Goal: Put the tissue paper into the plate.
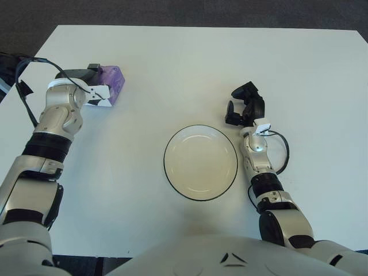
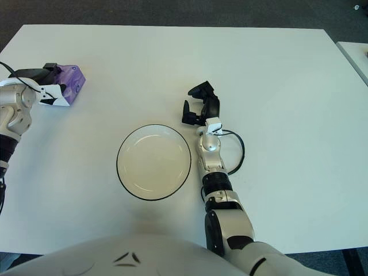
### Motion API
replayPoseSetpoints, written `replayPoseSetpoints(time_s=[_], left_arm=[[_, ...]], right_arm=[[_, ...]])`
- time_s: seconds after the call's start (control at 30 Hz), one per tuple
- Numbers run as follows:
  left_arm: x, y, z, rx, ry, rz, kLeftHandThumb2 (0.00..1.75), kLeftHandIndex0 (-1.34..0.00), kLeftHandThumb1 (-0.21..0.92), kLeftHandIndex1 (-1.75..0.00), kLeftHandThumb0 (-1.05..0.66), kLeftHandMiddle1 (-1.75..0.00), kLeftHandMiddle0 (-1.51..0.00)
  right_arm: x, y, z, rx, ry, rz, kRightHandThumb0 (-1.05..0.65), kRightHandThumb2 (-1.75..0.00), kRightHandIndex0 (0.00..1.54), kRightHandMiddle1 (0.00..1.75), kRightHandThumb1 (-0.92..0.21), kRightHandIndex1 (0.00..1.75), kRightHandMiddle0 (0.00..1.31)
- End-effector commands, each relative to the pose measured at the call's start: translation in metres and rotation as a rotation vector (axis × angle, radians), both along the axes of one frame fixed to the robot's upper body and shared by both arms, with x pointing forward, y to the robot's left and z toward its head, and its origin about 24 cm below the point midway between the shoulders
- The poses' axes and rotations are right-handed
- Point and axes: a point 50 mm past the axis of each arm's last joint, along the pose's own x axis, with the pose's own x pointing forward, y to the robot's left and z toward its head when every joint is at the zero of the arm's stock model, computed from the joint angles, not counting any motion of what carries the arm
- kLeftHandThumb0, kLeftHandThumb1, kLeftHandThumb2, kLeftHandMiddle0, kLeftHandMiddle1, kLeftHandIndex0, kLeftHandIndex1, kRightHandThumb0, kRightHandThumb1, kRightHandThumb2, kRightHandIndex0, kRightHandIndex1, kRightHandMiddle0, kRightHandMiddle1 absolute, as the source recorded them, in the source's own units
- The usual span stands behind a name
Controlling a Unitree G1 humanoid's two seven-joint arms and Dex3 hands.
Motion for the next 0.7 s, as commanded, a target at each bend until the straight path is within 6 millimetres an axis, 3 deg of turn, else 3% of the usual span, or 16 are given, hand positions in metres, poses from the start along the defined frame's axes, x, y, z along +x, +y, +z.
replayPoseSetpoints(time_s=[0.0,0.67], left_arm=[[-0.0071,-0.0007,-0.0411,-0.020,0.147,-0.014,1.20,0.00,0.92,-0.64,-0.89,-0.20,-0.58],[-0.0088,0.0006,-0.0392,-0.028,0.108,-0.061,1.19,0.00,0.92,-0.66,-0.91,-0.17,-0.57]], right_arm=[[-0.0569,-0.0144,-0.1029,-0.013,0.485,-0.037,-0.01,-1.44,0.74,1.57,-0.17,1.75,0.58],[-0.0563,-0.0140,-0.1033,-0.008,0.491,-0.035,-0.01,-1.44,0.74,1.56,-0.16,1.75,0.59]])
